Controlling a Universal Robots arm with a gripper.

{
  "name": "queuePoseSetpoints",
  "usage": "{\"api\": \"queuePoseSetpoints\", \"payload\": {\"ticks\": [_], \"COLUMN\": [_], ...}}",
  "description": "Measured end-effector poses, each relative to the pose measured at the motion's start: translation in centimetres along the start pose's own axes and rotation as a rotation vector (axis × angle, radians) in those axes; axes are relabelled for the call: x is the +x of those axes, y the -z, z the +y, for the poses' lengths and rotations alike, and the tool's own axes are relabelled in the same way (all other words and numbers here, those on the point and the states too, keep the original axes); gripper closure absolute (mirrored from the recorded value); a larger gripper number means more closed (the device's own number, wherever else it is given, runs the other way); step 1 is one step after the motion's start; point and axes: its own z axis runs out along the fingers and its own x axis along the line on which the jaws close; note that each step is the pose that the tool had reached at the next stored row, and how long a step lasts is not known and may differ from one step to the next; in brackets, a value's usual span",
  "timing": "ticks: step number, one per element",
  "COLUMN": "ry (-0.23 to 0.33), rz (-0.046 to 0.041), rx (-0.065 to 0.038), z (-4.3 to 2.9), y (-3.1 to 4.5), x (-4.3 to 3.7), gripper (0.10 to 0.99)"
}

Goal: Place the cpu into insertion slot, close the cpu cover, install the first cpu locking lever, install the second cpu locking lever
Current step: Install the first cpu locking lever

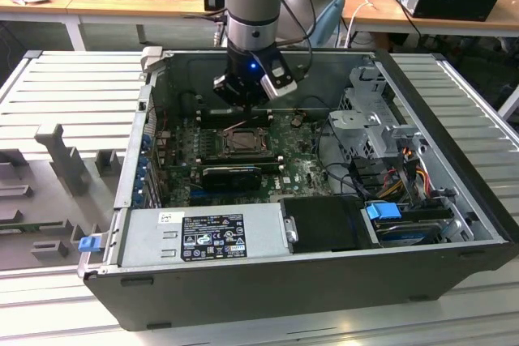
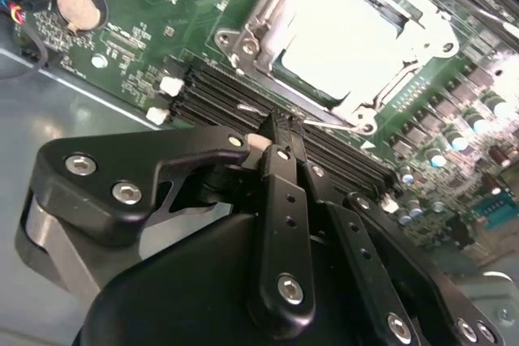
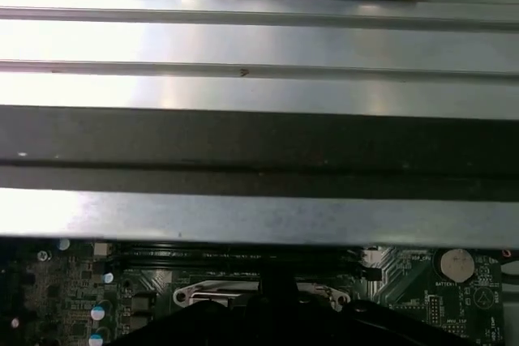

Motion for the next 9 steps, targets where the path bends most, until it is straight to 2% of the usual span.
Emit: {"api": "queuePoseSetpoints", "payload": {"ticks": [9], "ry": [0.035], "rz": [0.0044], "rx": [0.0], "z": [0.05], "y": [-0.71], "x": [-0.51], "gripper": [0.98]}}
